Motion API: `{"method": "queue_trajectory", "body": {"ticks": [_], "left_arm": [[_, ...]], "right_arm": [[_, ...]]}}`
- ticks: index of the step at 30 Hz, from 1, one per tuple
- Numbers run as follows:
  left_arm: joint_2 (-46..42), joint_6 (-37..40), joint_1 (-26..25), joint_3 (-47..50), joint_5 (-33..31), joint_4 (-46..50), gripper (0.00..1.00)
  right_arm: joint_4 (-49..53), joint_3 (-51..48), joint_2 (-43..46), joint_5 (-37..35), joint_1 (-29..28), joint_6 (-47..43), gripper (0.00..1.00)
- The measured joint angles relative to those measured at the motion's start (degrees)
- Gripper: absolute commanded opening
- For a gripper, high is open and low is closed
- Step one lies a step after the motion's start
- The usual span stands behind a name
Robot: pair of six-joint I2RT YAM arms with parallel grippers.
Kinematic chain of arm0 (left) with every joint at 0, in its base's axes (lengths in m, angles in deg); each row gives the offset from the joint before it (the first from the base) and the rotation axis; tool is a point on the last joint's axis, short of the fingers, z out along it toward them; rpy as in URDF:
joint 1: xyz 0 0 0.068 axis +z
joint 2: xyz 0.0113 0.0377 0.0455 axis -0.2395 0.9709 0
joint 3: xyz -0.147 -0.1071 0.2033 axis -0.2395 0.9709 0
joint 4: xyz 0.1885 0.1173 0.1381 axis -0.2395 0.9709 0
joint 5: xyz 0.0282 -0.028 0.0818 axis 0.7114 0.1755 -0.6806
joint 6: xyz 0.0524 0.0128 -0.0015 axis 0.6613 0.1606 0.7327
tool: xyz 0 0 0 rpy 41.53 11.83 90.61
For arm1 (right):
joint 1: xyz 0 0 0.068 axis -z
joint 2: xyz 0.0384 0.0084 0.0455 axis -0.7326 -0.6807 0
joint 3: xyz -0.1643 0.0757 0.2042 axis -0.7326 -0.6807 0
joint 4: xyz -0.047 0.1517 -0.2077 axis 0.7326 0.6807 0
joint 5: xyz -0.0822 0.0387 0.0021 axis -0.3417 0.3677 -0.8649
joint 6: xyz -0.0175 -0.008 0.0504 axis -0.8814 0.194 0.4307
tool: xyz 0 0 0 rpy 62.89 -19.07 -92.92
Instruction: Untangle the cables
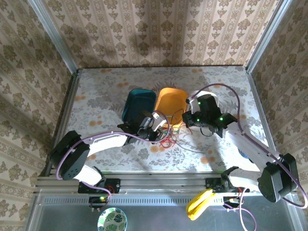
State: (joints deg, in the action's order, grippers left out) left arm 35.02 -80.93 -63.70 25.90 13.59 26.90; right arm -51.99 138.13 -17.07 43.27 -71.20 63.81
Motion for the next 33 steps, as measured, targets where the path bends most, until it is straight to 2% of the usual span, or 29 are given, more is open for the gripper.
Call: {"method": "queue_trajectory", "body": {"ticks": [5,12,16,21,28,30,33], "left_arm": [[0.8,0.0,-0.1,0.0,0.0,0.0,0.0],[0.8,0.1,-0.7,0.0,0.0,0.1,0.0],[0.8,0.2,-0.8,0.0,0.0,0.1,0.0],[0.8,0.8,-0.8,0.0,0.0,0.3,0.0],[0.9,1.1,-0.9,-0.2,0.0,0.6,0.0],[1.0,1.2,-1.0,-0.2,0.0,0.7,0.0],[1.2,1.3,-1.2,-0.4,0.0,0.8,0.0]], "right_arm": [[0.0,0.0,-0.1,-0.1,1.4,0.6,0.0],[-0.5,0.2,-5.3,1.9,1.4,1.7,0.0],[-0.5,0.6,-8.8,3.7,1.3,2.2,0.05],[-0.5,1.4,-11.5,5.4,0.9,3.0,0.16],[-1.4,2.2,-14.4,6.1,0.9,4.0,0.24],[-1.7,2.2,-14.9,6.1,0.9,4.0,0.22],[-1.7,2.3,-15.3,6.1,0.9,4.4,0.11]]}}
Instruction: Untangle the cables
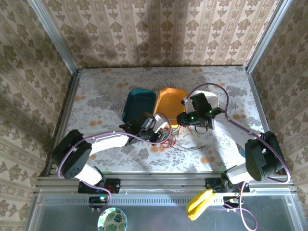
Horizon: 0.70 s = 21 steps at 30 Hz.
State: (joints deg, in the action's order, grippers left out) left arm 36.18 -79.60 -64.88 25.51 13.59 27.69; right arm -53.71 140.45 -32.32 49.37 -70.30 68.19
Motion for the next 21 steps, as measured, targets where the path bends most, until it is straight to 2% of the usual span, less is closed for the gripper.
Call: {"method": "queue_trajectory", "body": {"ticks": [3,9,15,21], "left_arm": [[0.0,0.0,0.0,0.0,0.0,0.1,0.0],[0.0,0.0,0.0,0.0,0.0,0.4,0.0],[0.1,0.0,0.0,0.0,0.0,0.5,0.0],[0.2,0.0,-0.2,0.0,-0.1,0.8,0.0]], "right_arm": [[0.0,0.2,0.0,-0.3,0.0,0.0,0.05],[1.7,2.0,5.6,-3.4,0.2,-0.4,0.03],[2.2,11.3,15.6,-8.8,2.2,-1.2,0.03],[1.1,19.1,18.4,-13.4,6.9,-3.0,0.04]]}}
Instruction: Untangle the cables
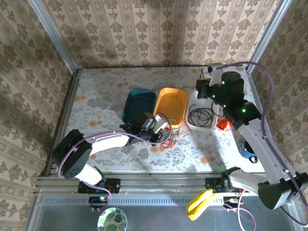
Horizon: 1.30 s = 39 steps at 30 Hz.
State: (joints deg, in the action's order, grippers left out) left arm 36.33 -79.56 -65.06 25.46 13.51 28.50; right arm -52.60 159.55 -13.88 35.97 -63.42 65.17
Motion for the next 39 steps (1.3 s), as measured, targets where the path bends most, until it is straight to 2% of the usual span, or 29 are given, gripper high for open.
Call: {"method": "queue_trajectory", "body": {"ticks": [10,20,32,39], "left_arm": [[0.0,0.4,-0.3,0.0,-0.2,0.0,0.0],[0.0,0.8,-0.5,0.0,-0.4,0.0,0.0],[0.7,1.0,-0.5,-0.1,-0.4,0.0,0.0],[0.7,1.5,-0.5,-0.7,-0.4,0.5,0.0]], "right_arm": [[-4.2,-1.6,-5.6,-2.8,6.9,-1.0,0.03],[-4.5,-14.9,-8.2,-6.3,7.1,3.2,0.05],[0.9,-15.8,-21.6,-4.2,7.1,8.1,0.06],[2.0,-12.2,-31.1,-2.3,7.1,9.8,0.07]]}}
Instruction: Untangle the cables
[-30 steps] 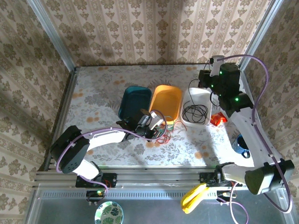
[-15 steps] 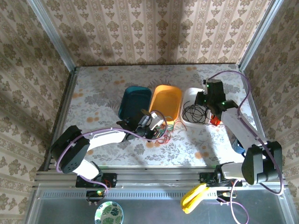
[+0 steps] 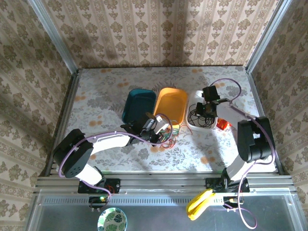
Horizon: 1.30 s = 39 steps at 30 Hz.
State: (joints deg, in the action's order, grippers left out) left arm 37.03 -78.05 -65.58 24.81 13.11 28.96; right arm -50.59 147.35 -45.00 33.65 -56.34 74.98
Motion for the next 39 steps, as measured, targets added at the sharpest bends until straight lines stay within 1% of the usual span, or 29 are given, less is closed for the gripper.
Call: {"method": "queue_trajectory", "body": {"ticks": [2,4,5,6,8,9,11,12,15,18,21,23,26,28,30,35,39], "left_arm": [[0.0,0.1,0.0,-0.2,0.0,0.0,0.0],[0.0,0.2,0.0,-0.2,0.0,0.0,0.0],[0.0,0.2,0.0,-0.2,0.0,0.0,0.0],[0.0,0.2,0.0,-0.2,0.0,0.0,0.0],[0.0,0.4,0.0,-0.2,0.0,0.1,0.0],[0.0,0.4,0.0,-0.2,0.0,0.2,0.0],[0.0,0.6,0.0,-0.2,-0.1,0.3,0.0],[0.0,0.7,0.0,-0.2,-0.1,0.4,0.0],[0.0,0.8,0.0,-0.2,-0.2,0.5,0.0],[0.0,0.8,0.0,-0.2,-0.2,0.5,0.0],[0.0,0.9,0.0,-0.2,-0.2,0.5,0.0],[0.0,0.9,0.0,-0.2,-0.2,0.5,0.0],[0.0,0.8,0.0,-0.2,-0.2,0.4,0.0],[0.0,0.9,-0.1,-0.2,-0.2,0.4,0.0],[0.0,0.8,-0.1,-0.2,-0.2,0.4,0.0],[0.0,0.8,-0.1,-0.2,-0.2,0.4,0.0],[-0.2,0.8,-0.5,-0.2,-0.2,0.4,0.0]], "right_arm": [[0.0,2.0,-2.5,0.5,0.1,0.5,0.08],[0.0,3.8,-4.3,0.7,0.1,1.1,0.12],[0.0,4.6,-4.9,0.7,0.1,1.6,0.16],[0.0,5.0,-5.2,0.7,0.1,1.8,0.22],[0.0,5.5,-5.0,0.7,0.1,2.9,0.38],[-0.1,5.5,-4.8,0.6,0.1,2.8,0.43],[0.1,5.4,-3.5,0.0,0.1,3.3,0.5],[0.1,5.3,-2.6,-0.5,0.1,3.4,0.52],[0.2,3.9,3.2,-2.0,0.1,3.8,0.52],[-0.6,1.4,10.7,-2.0,-0.4,3.7,0.52],[-2.0,-1.4,16.7,2.3,-2.5,2.4,0.52],[-1.9,-2.2,18.4,7.5,-5.6,0.8,0.52],[-1.0,-2.2,17.3,13.7,-11.1,-2.2,0.52],[0.8,-2.1,15.4,15.7,-14.4,-4.3,0.52],[3.0,-2.1,13.3,16.2,-16.6,-6.1,0.52],[5.7,-2.1,10.1,15.9,-16.7,-8.1,0.49],[6.1,-2.1,8.5,15.9,-16.5,-9.2,0.41]]}}
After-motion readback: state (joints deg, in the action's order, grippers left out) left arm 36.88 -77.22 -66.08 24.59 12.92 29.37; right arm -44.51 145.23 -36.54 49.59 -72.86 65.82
